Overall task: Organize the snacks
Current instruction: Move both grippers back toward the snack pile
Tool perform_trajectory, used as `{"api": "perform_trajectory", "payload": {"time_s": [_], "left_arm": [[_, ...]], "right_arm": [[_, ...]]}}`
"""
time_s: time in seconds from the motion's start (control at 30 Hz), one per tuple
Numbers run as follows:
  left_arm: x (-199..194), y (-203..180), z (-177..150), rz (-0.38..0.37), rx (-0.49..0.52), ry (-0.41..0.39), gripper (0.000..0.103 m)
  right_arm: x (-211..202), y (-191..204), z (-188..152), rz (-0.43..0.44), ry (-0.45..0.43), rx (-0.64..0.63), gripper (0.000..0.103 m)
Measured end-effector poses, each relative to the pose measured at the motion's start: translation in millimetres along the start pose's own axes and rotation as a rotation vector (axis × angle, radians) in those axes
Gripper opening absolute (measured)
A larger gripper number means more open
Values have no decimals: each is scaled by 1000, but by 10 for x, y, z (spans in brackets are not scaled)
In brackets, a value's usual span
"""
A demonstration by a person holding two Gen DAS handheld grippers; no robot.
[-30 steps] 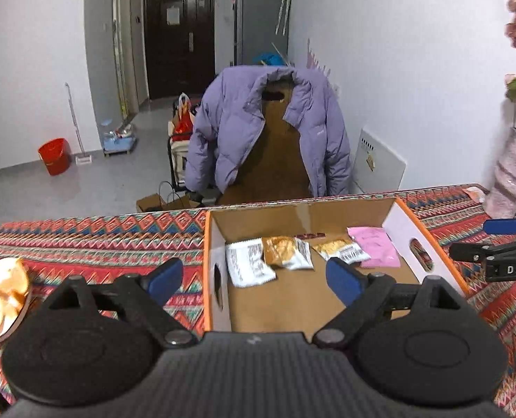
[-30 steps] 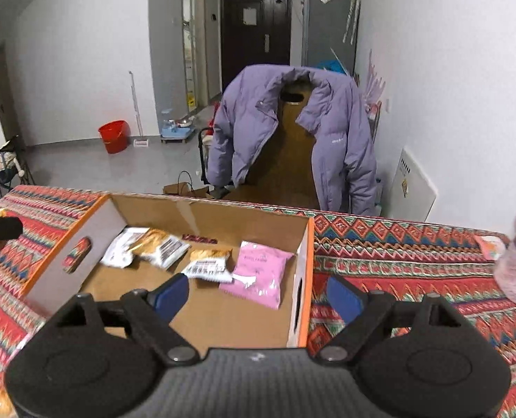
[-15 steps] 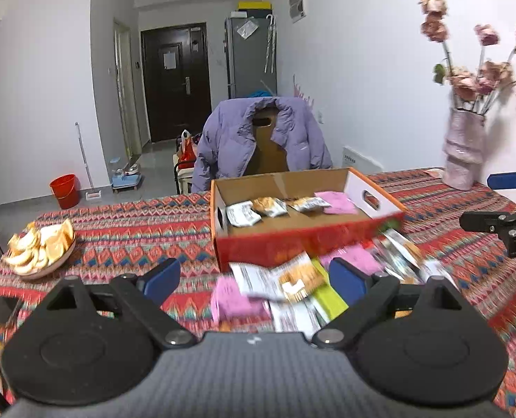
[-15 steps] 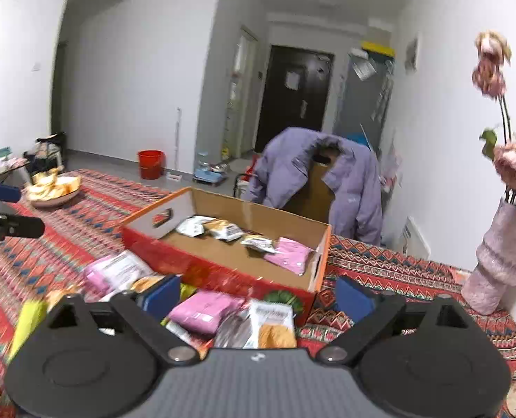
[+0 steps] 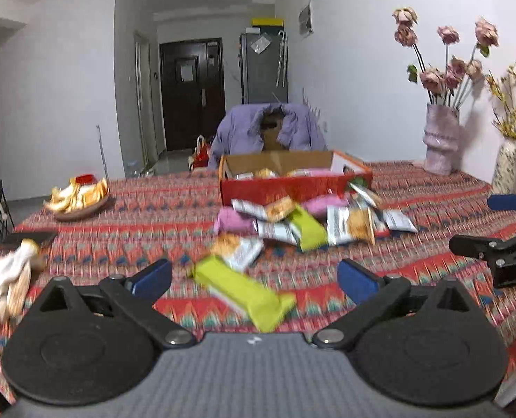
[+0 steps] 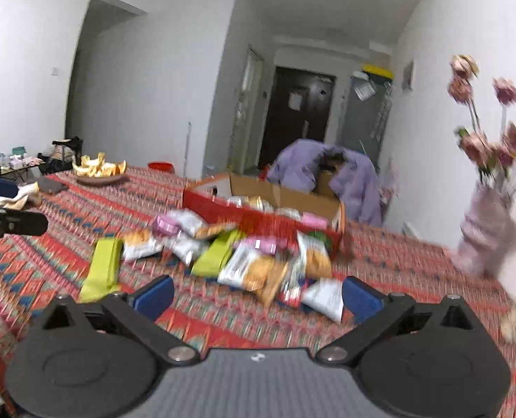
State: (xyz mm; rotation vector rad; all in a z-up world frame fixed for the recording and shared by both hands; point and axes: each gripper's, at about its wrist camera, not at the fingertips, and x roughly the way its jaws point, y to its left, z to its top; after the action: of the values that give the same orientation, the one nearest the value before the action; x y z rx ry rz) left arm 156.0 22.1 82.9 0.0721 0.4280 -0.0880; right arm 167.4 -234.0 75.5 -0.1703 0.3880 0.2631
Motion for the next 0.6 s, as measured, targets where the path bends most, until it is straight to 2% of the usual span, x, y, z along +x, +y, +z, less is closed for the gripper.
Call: {"api": "perform_trajectory", "payload": {"time_s": [0.1, 0.2, 0.37, 0.6], "left_arm": [[-88, -34, -156, 3, 28, 23, 103], [-56, -37, -178, 6, 36, 36, 103], [57, -35, -143, 41, 44, 38, 103], [317, 58, -82, 43, 14, 66, 103]], "right_arm": [[-179, 130, -218, 39, 15, 46, 103], [-247, 187, -281, 79, 4, 53, 103], [-161, 214, -235, 30, 12, 30, 103], [50, 127, -174, 49, 40, 60, 103]]}}
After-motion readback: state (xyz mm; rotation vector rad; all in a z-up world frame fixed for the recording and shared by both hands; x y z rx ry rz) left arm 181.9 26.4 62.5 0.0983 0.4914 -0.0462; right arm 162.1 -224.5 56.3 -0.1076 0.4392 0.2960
